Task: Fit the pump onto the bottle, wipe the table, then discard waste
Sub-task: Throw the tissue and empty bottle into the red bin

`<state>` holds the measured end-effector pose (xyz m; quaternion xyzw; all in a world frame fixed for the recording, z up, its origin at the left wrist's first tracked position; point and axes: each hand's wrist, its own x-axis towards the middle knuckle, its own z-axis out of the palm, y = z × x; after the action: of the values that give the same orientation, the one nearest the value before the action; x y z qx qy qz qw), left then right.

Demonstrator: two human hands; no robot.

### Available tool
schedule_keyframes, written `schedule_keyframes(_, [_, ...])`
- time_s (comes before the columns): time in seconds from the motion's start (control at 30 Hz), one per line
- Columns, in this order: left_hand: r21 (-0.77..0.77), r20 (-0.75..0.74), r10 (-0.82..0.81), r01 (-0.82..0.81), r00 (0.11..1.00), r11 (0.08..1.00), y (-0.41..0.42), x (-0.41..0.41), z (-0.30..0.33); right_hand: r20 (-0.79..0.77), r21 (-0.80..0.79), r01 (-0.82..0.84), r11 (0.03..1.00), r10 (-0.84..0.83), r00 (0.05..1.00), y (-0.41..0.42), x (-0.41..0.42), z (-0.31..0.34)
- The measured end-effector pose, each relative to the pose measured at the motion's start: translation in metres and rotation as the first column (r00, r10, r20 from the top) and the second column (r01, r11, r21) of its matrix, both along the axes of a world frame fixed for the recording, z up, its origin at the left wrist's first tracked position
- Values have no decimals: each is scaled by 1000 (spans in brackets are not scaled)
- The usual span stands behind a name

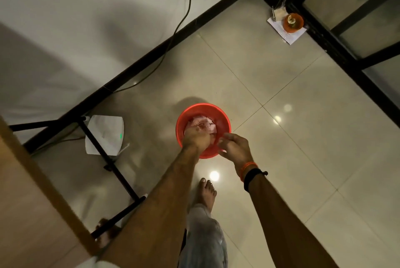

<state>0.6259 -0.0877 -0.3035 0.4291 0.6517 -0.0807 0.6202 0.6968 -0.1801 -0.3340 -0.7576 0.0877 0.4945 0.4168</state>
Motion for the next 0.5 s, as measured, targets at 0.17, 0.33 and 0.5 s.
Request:
schedule_keyframes(0.17, [127,67,12,-20,998,992,1,-8,59,61,80,-42,996,37,997,4,-5,67])
schedule_keyframes(0.33, [217,173,73,-111,982,970,0,-42,130,199,187,-140,972,102,975,7,-31,153])
schedule_keyframes(0.5, [334,298,153,-253,942,908,-2,-105,209,350,265,-289,920,187,918,12,-80,236])
